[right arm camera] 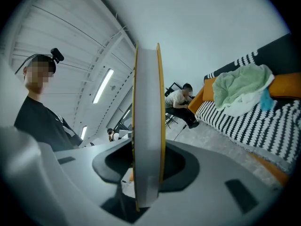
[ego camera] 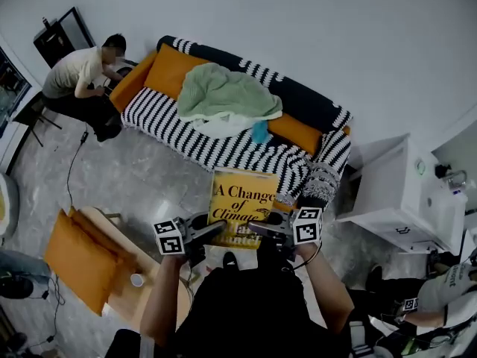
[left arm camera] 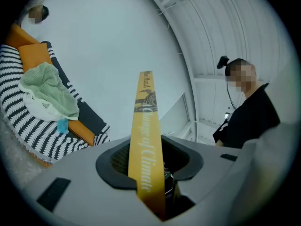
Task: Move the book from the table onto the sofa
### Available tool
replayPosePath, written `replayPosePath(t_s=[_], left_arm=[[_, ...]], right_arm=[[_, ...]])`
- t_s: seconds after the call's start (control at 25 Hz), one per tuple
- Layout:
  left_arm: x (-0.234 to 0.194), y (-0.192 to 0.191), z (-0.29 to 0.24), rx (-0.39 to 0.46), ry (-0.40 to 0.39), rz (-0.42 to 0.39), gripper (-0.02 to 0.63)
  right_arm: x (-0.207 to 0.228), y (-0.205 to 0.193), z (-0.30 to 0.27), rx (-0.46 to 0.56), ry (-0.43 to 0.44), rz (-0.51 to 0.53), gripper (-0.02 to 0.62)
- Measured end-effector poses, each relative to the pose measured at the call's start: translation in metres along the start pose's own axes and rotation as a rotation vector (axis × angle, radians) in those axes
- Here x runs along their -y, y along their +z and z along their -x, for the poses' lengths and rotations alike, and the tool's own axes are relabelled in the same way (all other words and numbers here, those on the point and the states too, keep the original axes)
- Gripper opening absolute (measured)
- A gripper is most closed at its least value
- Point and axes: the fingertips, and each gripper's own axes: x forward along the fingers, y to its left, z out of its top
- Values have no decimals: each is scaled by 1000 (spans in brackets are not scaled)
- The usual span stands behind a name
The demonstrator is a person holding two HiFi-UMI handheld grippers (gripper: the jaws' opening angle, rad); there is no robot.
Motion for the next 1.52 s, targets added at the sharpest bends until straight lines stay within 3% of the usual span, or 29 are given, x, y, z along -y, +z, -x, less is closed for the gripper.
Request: replayPosePath(t_s=[0.24,0.44,0.68,0.88,1.08,1.4,1.52], left_arm=[[-80,52,-85,-12,65,56,152],[-118,53,-109,-7,76,74,152],[-222,59,-168,18,131,137,152],[-299,27,-168,39,153,149,152],[-382,-20,-158,36,149,129,152],[-520,-93,-131,79,71,64,152],[-565,-116,-125,112,42,82,152]], right_arm=[[96,81,32,2,32,-80,156],[137,93,38,-28,27,-81,156],[255,122,57,-77,44,-161,156],[332,100,43,-117,68,-156,158],[413,53,24,-100,55,-118,158],[546,-18,-16,-17,53,-38,158],[587,-39,-25,15,43,-63,158]])
